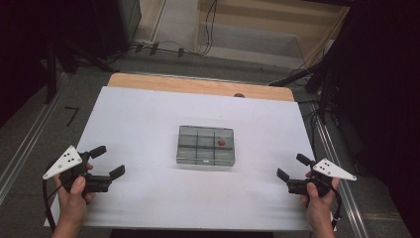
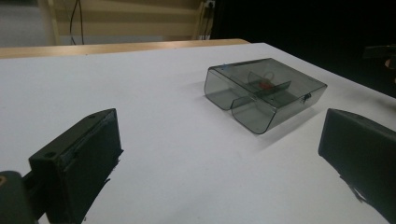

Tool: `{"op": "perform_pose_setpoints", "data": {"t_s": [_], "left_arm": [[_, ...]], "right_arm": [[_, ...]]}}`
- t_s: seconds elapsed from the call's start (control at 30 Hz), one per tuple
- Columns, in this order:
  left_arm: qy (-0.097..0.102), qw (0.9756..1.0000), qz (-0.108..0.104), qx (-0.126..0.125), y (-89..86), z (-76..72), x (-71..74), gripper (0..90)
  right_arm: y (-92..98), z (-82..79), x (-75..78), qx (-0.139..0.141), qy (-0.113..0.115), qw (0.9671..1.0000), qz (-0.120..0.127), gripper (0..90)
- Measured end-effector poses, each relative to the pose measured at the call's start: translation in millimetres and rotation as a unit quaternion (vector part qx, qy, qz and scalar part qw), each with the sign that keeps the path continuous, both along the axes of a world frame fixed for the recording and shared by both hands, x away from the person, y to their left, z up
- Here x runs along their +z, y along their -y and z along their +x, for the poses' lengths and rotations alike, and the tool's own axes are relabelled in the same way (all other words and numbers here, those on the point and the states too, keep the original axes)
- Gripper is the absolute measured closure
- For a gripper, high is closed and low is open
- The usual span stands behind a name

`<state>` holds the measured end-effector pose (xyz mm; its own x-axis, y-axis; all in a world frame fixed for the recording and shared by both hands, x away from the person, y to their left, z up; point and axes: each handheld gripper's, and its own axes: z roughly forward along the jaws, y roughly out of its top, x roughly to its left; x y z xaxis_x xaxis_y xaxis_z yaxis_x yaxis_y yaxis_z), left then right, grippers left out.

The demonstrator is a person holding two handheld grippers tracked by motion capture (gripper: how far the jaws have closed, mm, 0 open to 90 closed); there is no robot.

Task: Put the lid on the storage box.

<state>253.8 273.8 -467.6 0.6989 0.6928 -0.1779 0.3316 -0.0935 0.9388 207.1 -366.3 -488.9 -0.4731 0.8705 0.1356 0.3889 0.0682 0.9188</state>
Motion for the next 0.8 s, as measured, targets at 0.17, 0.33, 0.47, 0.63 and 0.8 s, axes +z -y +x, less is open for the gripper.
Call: {"op": "perform_pose_setpoints", "data": {"t_s": [0.17, 0.33, 0.47, 0.63, 0.8], "left_arm": [[0.002, 0.9999, 0.008, 0.011, -9.5, 2.3, -0.4, 0.0], [-0.001, 0.9998, 0.002, 0.019, -16.2, 4.9, -3.2, 0.0], [-0.003, 0.9998, 0.002, 0.021, -19.5, 6.9, -5.4, 0.0], [-0.005, 0.9996, -0.001, 0.026, -24.7, 7.7, -6.3, 0.0], [-0.006, 0.9996, -0.003, 0.027, -25.5, 8.9, -8.0, 0.0]], "right_arm": [[9.7, 1.0, -4.8, -0.007, -0.001, 0.9999, -0.008, 0.0], [17.9, 2.9, -10.8, -0.012, -0.006, 0.9998, -0.012, 0.0], [23.6, 2.2, -12.9, -0.021, -0.008, 0.9997, -0.008, 0.0], [29.1, 1.4, -14.7, -0.029, -0.01, 0.9995, -0.002, 0.0], [30.4, 2.1, -16.3, -0.024, -0.008, 0.9997, -0.003, 0.0]]}}
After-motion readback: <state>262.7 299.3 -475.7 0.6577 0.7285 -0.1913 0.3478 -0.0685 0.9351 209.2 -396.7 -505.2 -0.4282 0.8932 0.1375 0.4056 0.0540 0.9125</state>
